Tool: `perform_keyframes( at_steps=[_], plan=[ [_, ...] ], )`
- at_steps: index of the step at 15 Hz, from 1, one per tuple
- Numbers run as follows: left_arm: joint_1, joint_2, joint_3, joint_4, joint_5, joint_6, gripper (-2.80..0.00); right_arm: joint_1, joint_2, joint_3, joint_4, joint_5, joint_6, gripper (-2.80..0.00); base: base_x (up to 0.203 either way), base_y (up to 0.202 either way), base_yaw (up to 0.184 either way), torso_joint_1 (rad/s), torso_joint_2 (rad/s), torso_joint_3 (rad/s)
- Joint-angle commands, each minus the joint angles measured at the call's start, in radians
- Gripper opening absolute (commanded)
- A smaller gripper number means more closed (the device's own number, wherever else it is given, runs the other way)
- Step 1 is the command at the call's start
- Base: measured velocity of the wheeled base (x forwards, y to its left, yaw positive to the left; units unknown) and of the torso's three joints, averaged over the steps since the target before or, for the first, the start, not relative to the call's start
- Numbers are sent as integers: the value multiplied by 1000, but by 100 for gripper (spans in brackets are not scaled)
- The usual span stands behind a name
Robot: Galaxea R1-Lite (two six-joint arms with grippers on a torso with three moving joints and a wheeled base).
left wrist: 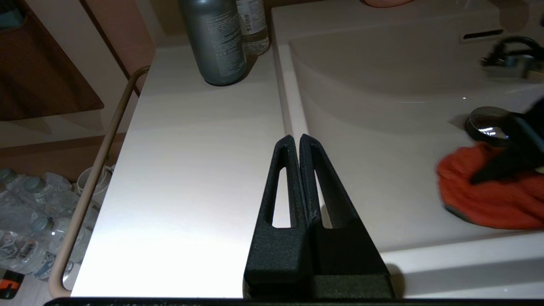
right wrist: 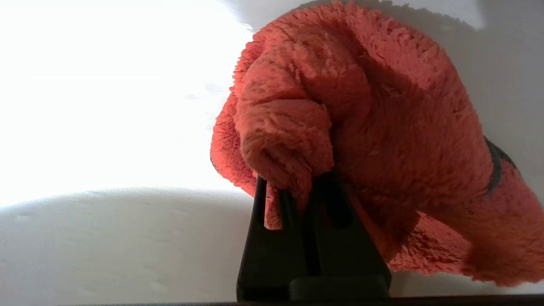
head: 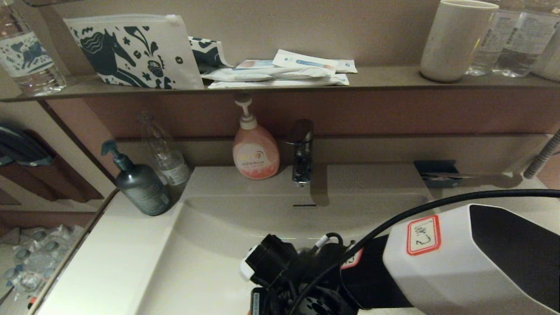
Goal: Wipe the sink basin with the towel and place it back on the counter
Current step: Wipe the sink
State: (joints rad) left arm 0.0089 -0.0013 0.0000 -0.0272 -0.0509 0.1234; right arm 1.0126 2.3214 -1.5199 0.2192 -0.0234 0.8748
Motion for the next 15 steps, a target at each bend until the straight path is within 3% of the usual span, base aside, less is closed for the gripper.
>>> perform_keyframes(
  at_steps=[1,5,8,11,15],
  plan=[
    [0,1,0,-2,0,1,-280,9,57,-91,14,-1,-4,-280,0,0,0,0,0,0],
    [0,1,0,-2,0,1,-280,13,161,-286,21,-17,-71,-280,0,0,0,0,0,0],
    [0,1,0,-1,0,1,-280,10,278,-432,17,-139,-144,-280,0,0,0,0,0,0],
    [0,1,0,-1,0,1,-280,1,310,-450,-104,-228,-239,-280,0,0,0,0,0,0],
    [0,1,0,-2,0,1,-280,-19,304,-448,-94,-343,-316,-280,0,0,0,0,0,0]
  ],
)
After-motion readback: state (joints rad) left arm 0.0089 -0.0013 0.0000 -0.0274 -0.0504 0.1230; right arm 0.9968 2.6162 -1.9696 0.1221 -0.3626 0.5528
